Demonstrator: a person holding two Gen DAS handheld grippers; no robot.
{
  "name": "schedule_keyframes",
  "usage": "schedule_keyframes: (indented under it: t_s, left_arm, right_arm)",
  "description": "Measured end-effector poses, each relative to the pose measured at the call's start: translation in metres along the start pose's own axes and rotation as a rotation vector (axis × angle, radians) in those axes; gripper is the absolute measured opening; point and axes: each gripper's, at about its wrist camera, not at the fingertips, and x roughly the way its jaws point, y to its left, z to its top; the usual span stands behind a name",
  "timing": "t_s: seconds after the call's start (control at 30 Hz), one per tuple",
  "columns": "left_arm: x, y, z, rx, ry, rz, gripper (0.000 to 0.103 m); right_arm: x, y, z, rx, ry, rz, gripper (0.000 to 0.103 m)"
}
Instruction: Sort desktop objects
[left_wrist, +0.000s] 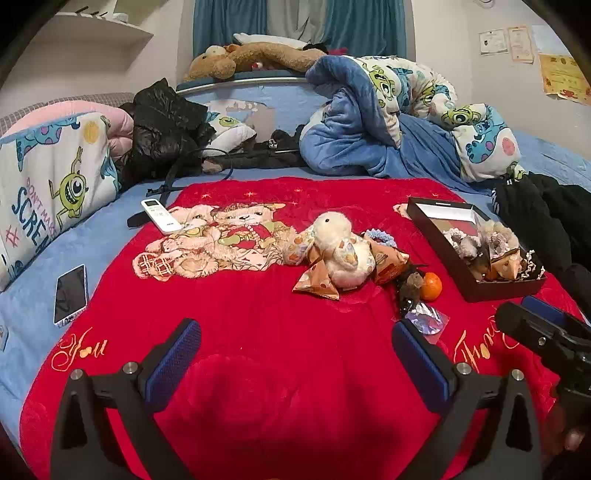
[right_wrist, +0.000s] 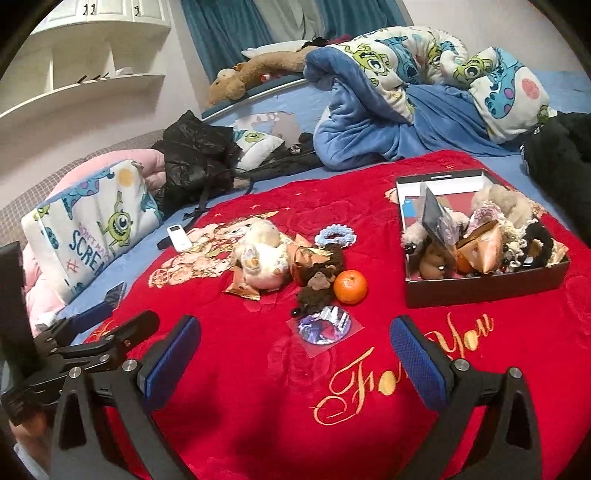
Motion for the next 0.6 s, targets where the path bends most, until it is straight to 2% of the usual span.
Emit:
schedule_keyframes:
  t_s: [0.17, 0.37, 0.47, 0.6]
  left_arm:
    - [0.004, -0.001, -0.002, 0.006, 0.013, -0.006, 0.103]
    - [0.006, -0.005, -0.004, 0.016, 0.019, -0.011, 0.103]
    - [0.007, -0.005, -0.004, 0.014, 0.013, -0.024, 0.103]
    - [0.009, -0.003, -0.004, 0.001, 0.021, -0.053, 0.103]
  right_arm:
    - [0.003, 0.004, -0.002, 0.007, 0.006, 0.029, 0.095]
    - [0.006, 0.007, -0.002, 0.009, 0.017, 0.042, 0.095]
    - [0.008, 0.010, -0.001, -0.006, 0.029, 0.023, 0.103]
    - [0.007, 0.010, -0.001, -0.020, 0.021, -0.011, 0.103]
